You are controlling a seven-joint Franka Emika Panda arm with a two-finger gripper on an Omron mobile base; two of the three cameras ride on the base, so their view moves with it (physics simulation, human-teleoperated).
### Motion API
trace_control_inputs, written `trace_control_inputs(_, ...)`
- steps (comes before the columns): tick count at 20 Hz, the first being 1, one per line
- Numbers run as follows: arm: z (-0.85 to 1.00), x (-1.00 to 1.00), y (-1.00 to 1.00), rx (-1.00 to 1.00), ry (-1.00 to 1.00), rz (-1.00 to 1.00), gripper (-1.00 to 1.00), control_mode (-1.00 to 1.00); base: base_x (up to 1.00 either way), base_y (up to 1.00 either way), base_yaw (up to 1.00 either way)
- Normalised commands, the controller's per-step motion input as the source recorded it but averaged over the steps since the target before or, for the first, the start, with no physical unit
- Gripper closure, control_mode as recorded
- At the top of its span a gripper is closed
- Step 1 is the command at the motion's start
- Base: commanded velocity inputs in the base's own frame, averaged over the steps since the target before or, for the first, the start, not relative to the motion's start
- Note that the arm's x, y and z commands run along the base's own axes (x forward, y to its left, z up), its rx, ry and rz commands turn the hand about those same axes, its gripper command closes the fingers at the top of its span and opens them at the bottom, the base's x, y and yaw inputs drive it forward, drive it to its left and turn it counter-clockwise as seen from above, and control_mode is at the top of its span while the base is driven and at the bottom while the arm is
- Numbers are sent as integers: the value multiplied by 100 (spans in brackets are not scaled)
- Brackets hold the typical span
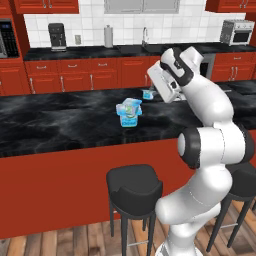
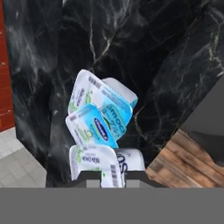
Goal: Stack the yogurt containers by placing the smaller containers on top of the larger containers.
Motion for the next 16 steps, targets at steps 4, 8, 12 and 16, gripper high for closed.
trace_control_inputs(4,0,14,0,0,5,-5,100,-100,0,0,0)
trace_control_inputs(8,0,5,0,0,3,-5,100,-100,0,0,0)
trace_control_inputs(12,0,0,0,0,2,-6,100,-100,0,0,0)
trace_control_inputs(16,0,2,5,0,2,-6,100,-100,0,0,0)
